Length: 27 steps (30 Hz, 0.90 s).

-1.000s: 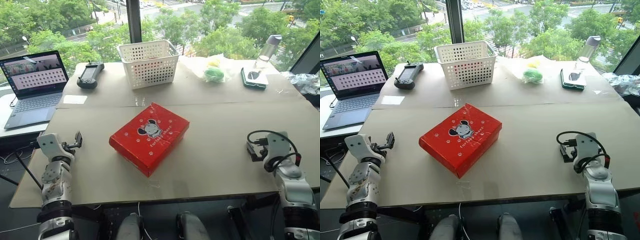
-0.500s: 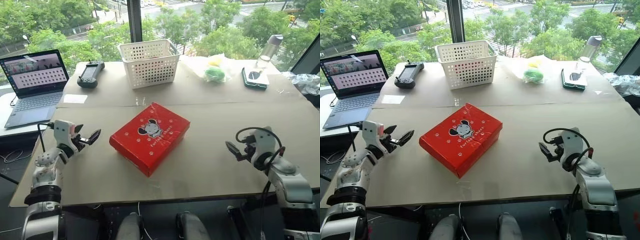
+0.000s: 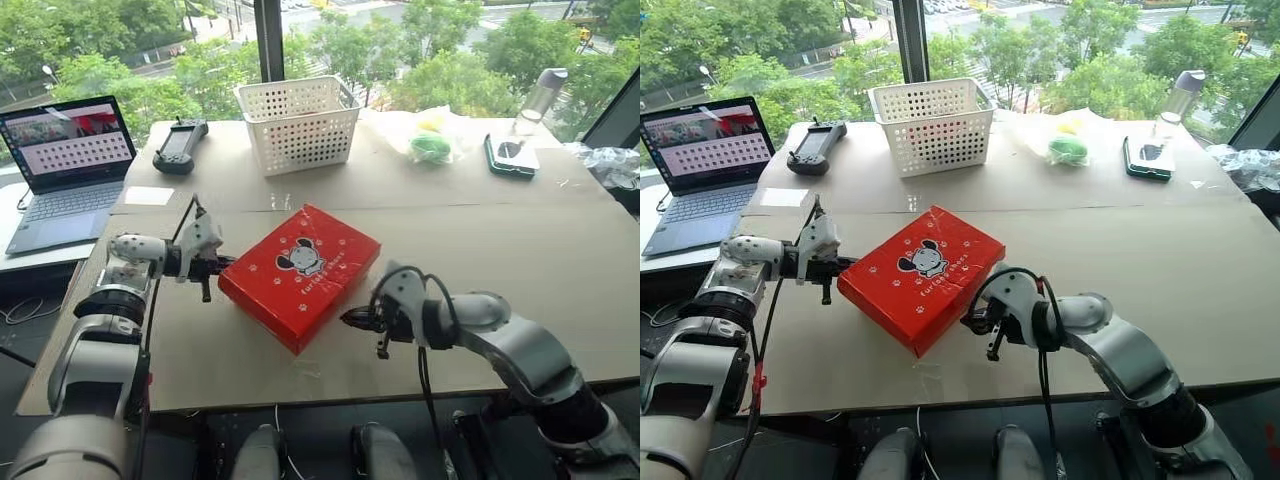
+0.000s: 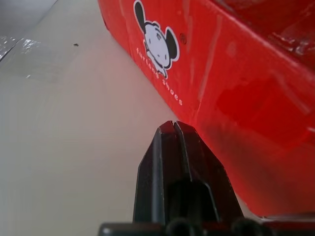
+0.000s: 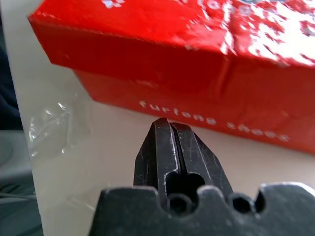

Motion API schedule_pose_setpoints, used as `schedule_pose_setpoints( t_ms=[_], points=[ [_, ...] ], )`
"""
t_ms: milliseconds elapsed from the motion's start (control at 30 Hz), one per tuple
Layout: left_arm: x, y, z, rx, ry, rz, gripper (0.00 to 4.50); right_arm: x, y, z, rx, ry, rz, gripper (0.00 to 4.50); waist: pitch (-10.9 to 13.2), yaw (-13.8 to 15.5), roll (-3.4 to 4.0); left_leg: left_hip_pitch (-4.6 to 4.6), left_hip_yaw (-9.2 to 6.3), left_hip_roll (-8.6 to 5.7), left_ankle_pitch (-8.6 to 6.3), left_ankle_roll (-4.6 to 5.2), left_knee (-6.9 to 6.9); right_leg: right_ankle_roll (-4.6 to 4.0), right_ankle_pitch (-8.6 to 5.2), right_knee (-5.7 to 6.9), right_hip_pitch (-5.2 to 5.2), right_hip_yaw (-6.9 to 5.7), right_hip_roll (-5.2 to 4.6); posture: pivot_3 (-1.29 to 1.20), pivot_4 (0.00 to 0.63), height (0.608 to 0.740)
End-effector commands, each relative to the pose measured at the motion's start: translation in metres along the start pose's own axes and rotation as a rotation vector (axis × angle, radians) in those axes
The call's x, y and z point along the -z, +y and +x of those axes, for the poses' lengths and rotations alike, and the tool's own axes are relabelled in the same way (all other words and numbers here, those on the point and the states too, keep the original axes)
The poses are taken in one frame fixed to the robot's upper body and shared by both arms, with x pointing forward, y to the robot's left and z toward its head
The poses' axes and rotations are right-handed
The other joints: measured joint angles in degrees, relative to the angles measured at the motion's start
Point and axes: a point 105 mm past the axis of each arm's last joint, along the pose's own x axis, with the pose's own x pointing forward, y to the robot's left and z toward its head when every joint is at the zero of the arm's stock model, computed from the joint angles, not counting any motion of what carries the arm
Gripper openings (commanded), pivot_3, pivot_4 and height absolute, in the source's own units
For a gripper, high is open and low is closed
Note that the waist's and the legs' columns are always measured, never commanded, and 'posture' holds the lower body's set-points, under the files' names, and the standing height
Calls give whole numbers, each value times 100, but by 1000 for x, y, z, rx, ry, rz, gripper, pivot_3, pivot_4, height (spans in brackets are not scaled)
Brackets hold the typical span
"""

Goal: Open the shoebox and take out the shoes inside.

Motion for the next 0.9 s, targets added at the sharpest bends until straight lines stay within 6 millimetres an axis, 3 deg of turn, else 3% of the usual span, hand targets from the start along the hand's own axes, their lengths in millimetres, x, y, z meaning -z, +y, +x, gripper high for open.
schedule_pose_setpoints(
  t_ms=[33,267,467,633,767,900],
  points=[
    [-5,-3,0,75,55,83,25,0,-9,6,45,25,-21,48,0,0,-1,-1,1,-1,0,0,1,1,0,0,0,0,-1,0,150,733],
    [-15,-18,7,214,45,156,25,9,-28,7,136,59,13,48,1,1,-1,-5,-1,-1,-1,2,3,36,17,3,-1,-4,-1,0,150,733],
    [-42,-34,36,217,-115,209,25,30,-70,-23,287,145,30,48,1,54,-1,-7,-1,-1,-1,2,27,13,3,8,4,-2,-7,0,150,733],
    [-57,-63,80,152,-231,211,25,56,-111,-65,465,240,67,48,0,117,-1,-19,-1,-3,-7,11,64,23,10,16,7,2,-9,0,150,733],
    [-57,-85,98,111,-243,206,25,61,-123,-83,522,236,96,48,0,125,0,-16,0,0,-8,13,64,37,19,16,7,4,-5,0,150,733],
    [-51,-89,96,69,-226,180,25,57,-121,-83,510,212,107,48,-1,118,3,-6,-1,5,-8,13,59,57,30,21,8,7,2,0,150,733]
  ],
)
